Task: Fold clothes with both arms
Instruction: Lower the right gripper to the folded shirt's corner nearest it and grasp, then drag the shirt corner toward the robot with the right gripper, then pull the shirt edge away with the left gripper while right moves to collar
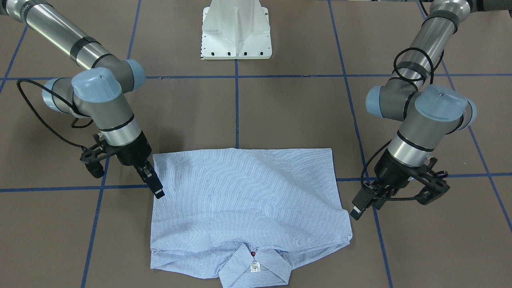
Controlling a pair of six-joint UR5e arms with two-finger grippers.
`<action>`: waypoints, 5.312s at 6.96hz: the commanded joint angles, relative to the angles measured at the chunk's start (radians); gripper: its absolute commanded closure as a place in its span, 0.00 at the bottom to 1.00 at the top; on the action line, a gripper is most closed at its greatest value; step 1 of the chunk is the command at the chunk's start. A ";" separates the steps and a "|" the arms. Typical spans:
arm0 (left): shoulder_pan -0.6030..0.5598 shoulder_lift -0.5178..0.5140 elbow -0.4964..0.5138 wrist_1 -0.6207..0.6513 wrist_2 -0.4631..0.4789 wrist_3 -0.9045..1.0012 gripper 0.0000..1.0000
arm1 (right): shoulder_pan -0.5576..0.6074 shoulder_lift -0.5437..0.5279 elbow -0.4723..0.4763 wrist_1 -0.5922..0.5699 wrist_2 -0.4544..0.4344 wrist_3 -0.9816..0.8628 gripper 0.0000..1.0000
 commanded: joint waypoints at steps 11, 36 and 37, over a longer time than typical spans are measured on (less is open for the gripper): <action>0.001 0.009 -0.059 0.003 -0.001 -0.017 0.00 | -0.154 -0.276 0.338 0.045 -0.056 0.247 1.00; 0.367 0.161 -0.399 0.284 0.159 -0.235 1.00 | 0.004 -0.225 0.323 0.052 0.194 0.039 0.00; 0.286 0.086 -0.316 0.282 0.154 -0.170 1.00 | 0.005 -0.225 0.323 0.052 0.194 0.041 0.00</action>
